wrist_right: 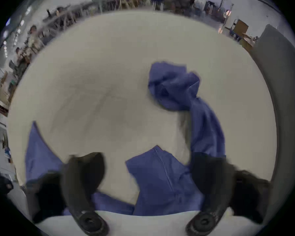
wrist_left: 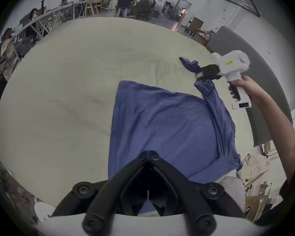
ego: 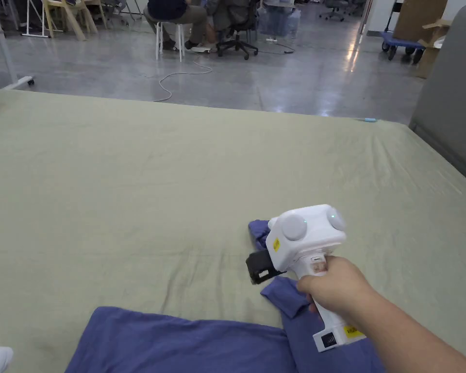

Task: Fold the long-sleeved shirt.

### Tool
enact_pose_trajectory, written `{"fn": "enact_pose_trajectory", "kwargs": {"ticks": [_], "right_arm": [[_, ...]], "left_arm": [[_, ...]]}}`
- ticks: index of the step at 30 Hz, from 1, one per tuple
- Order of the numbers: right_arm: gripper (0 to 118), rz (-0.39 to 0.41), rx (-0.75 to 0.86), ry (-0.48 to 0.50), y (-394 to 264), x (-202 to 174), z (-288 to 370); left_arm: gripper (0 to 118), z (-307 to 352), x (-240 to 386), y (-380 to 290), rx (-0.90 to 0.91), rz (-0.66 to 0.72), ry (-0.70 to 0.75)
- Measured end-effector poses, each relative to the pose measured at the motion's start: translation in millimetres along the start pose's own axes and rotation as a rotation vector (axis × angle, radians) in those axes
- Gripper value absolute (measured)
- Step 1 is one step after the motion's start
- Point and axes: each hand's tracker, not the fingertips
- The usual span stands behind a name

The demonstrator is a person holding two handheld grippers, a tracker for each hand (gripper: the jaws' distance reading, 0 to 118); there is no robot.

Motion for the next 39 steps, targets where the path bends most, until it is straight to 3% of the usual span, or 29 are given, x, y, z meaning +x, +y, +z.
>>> {"fn": "enact_pose_trajectory", "kwargs": {"ticks": [1, 3, 4, 5, 7, 12, 18, 23, 26, 29, 31, 33, 34, 36, 37, 39], "right_arm": [[41, 0.029, -0.065, -0.024, 3, -6, -15], [31, 0.040, -0.145, -0.038, -3, -3, -39], [13, 0.023, -0.081, -0.018, -5, -5, -32], [4, -0.011, -0.083, -0.020, 1, -3, -25], [4, -0.087, -0.082, 0.030, -7, 7, 6], [4, -0.039, 0.132, 0.088, -51, 26, 104], [4, 0.004, 0.215, 0.132, -206, 37, 212], [4, -0.060, -0.018, 0.171, -350, 32, 188], [4, -0.110, -0.144, 0.129, -401, 33, 142], [4, -0.146, -0.171, 0.118, -421, 40, 102], [9, -0.240, -0.125, 0.186, -416, 45, 98], [21, -0.270, -0.182, 0.188, -409, 50, 102], [40, -0.261, -0.192, 0.188, -404, 52, 108], [99, -0.251, -0.204, 0.217, -393, 54, 133], [108, -0.223, -0.156, 0.206, -385, 53, 151], [108, -0.200, 0.016, 0.112, -371, 54, 189]], "left_arm": [[0, -1, 0, -2, -0.005, 0.005, 0.000], [0, -1, -1, -8, -0.005, 0.022, -0.012], [0, -3, -1, -12, -0.007, 0.039, -0.032], [0, -3, -1, -15, -0.013, 0.047, -0.048], [0, -4, 0, -18, -0.020, 0.048, -0.058], [0, 17, 11, -24, 0.043, 0.081, -0.088], [0, 40, 28, -37, 0.057, 0.021, -0.100], [0, 44, 30, -51, 0.041, 0.026, -0.098], [0, 46, 36, -59, 0.031, 0.034, -0.103], [0, 51, 43, -63, 0.028, 0.018, -0.103], [0, 54, 47, -67, 0.025, 0.009, -0.105], [0, 57, 49, -69, 0.025, 0.004, -0.106], [0, 59, 49, -70, 0.024, 0.002, -0.106], [0, 61, 49, -69, 0.020, 0.002, -0.107], [0, 63, 49, -69, 0.020, 0.002, -0.108], [0, 64, 49, -68, 0.023, 0.000, -0.105]]}}
